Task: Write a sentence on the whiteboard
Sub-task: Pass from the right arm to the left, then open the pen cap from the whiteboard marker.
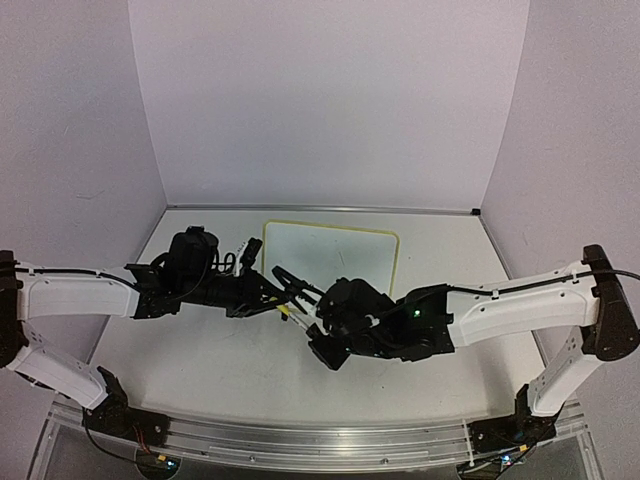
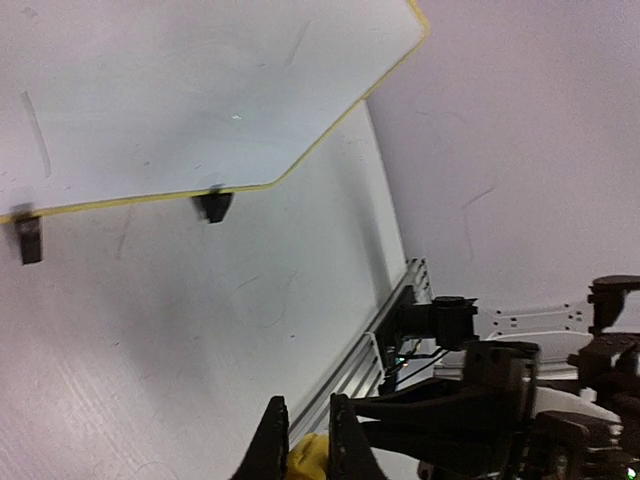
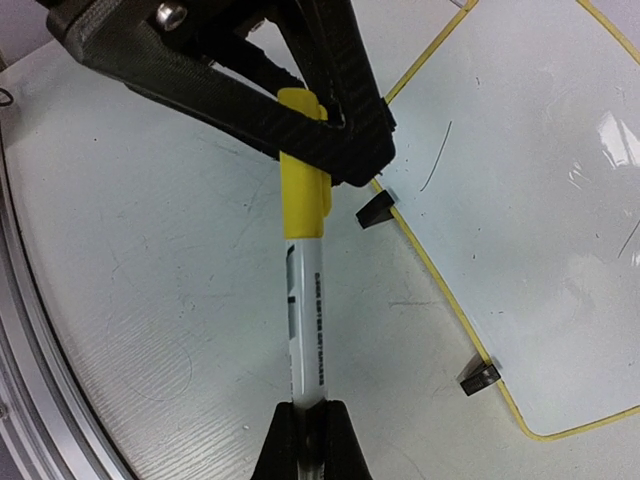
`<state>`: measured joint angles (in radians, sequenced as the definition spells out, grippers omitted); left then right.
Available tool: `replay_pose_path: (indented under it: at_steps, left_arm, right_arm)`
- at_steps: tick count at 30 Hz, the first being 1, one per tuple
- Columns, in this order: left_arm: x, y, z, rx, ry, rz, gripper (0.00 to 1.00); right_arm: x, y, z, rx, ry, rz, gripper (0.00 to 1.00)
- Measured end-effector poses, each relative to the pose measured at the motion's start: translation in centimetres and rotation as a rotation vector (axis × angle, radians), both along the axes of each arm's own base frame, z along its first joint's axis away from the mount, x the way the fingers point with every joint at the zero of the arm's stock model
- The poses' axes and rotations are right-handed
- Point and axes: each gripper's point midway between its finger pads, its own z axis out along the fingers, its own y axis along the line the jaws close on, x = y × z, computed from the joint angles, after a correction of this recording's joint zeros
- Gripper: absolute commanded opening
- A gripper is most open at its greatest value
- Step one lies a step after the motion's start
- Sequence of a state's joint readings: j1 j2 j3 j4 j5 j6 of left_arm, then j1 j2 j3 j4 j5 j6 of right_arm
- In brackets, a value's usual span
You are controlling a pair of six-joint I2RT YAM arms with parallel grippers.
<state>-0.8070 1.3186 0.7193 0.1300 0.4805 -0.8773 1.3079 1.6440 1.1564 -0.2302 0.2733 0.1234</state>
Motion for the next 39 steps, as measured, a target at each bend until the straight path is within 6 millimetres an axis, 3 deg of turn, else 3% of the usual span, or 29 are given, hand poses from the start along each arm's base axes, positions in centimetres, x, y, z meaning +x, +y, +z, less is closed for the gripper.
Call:
replay_pose_path:
  at_steps: [3,7,9,11,13,18,26,32,39]
  left_arm:
    - [-0.2,-0.5,1.1,-0.047,-0.008,-0.012,0.0]
    - [0.0,-0.5,1.3,-0.064,-0.005,0.004,0.0]
    - [0.1,-0.1,1.2,-0.072,-0.01,0.029,0.0]
    - [0.1,0.5,1.2,-0.084,-0.016,0.057,0.0]
    - [0.2,1.0,1.5,-0.105,-0.027,0.09,0.0]
    - [0.8,1.8,4.5,-0.213,-0.116,0.155,0.0]
    - [1.0,2.5,10.1,-0.414,-0.278,0.185,0.0]
    - [0.6,2.9,11.3,-0.486,-0.317,0.183,0.0]
    - [0.2,3.4,12.2,-0.529,-0.348,0.182,0.0]
  right_arm:
    - [0.1,-0.2,-0.1,-0.006,0.0,-0.008,0.04]
    - [0.2,-0.3,0.4,0.025,0.0,-0.033,0.45]
    - [0.2,-0.8,0.9,0.055,-0.003,-0.047,0.73]
    - [0.2,-1.4,1.9,0.112,0.004,-0.073,0.89]
    - [0.3,-2.0,3.2,0.185,0.011,-0.1,0.97]
    - [1.2,-2.7,5.9,0.426,0.085,-0.165,0.98]
    - [1.8,-2.7,7.3,0.825,0.287,-0.131,0.98]
    - [0.4,-0.8,12.2,1.062,0.368,0.016,0.98]
    - [-0.3,1.1,12.9,1.13,0.442,0.094,0.98]
